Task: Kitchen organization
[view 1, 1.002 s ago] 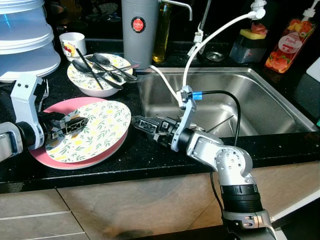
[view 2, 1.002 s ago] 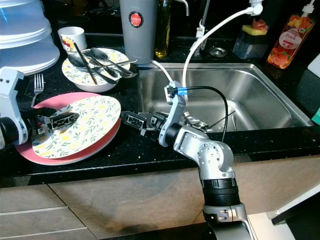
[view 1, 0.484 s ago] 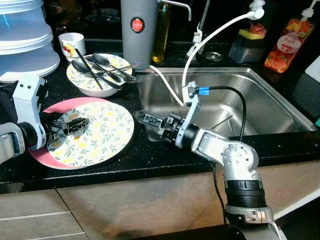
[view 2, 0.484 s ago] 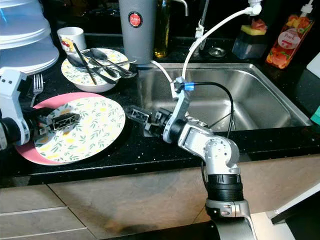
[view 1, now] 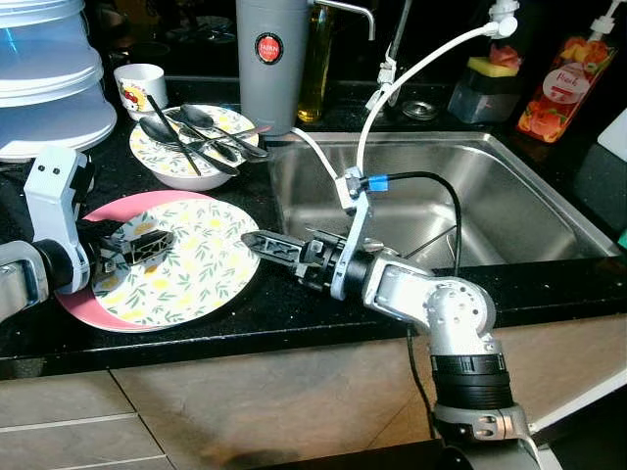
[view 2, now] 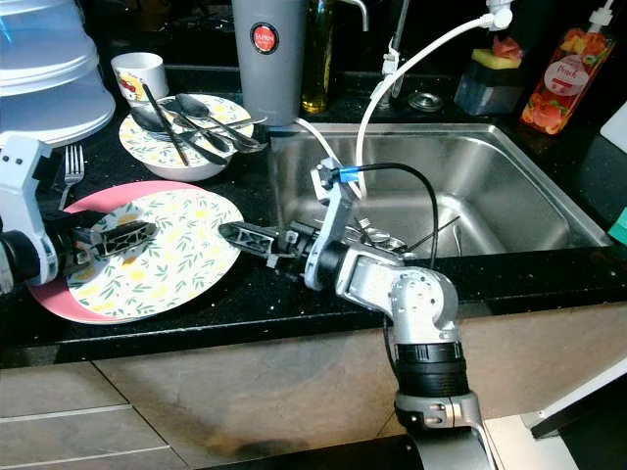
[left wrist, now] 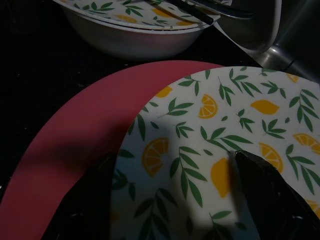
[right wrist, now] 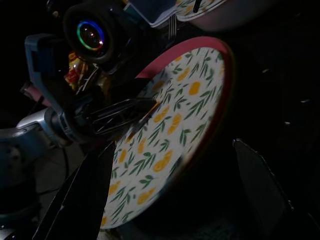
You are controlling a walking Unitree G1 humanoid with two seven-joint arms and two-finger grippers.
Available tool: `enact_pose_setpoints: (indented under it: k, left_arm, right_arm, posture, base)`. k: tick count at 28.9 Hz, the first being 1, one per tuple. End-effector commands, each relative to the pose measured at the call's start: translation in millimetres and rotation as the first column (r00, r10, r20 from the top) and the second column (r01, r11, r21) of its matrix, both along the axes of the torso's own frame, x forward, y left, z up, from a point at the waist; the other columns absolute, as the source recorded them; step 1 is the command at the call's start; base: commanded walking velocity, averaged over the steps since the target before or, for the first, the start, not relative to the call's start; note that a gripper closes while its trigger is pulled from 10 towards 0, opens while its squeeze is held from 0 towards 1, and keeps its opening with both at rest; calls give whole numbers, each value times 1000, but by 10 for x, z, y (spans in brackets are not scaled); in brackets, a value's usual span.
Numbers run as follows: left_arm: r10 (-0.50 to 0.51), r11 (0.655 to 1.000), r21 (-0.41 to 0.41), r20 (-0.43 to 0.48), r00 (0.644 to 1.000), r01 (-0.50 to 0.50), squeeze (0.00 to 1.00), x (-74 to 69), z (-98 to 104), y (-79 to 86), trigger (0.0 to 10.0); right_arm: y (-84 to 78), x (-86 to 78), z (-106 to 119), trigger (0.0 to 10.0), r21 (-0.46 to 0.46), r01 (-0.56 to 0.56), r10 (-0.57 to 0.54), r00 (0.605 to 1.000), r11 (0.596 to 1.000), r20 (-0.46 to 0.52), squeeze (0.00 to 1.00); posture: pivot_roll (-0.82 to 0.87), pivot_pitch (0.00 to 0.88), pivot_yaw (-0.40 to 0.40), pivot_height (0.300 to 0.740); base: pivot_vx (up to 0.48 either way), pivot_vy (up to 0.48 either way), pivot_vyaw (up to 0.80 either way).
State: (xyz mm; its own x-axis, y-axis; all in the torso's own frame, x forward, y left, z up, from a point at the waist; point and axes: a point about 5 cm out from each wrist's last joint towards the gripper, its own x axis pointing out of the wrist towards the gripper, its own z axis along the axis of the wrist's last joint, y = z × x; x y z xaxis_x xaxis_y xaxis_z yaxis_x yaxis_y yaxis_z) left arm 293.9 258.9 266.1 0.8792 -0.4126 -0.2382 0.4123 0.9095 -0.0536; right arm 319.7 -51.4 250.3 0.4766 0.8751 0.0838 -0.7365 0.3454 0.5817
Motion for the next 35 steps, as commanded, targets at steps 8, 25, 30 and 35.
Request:
enact_pose_setpoints:
  k: [8, 25, 30, 35]
  left_arm:
    - [-15, 1000, -24, -132, 991, 12, 0, 15, -279, -68, 10000]
    - [45, 998, -45, -32, 998, -47, 0, 98, -140, -36, 10000]
    - [60, 992, -115, 86, 995, -50, 0, 119, 42, -15, 10000]
    - [27, 980, -200, 174, 984, 8, 0, 86, 206, -22, 10000]
  right_arm:
    - [20, -76, -25, 0, 19, -53, 53, 998, 998, -20, 0]
    - [-36, -41, -14, 0, 47, -27, 29, 999, 999, -41, 0]
    - [-168, 35, 39, 0, 62, 19, -17, 999, 998, -32, 0]
    - [-304, 99, 87, 0, 58, 60, -60, 998, 997, -16, 0]
  posture:
    - [10, 161, -55, 740]
    - [10, 166, -55, 740]
    - [10, 166, -55, 740]
    - [10, 166, -55, 740]
  base:
    - [0, 0, 0]
    - [0, 0, 0]
    - [0, 0, 0]
    - [0, 0, 0]
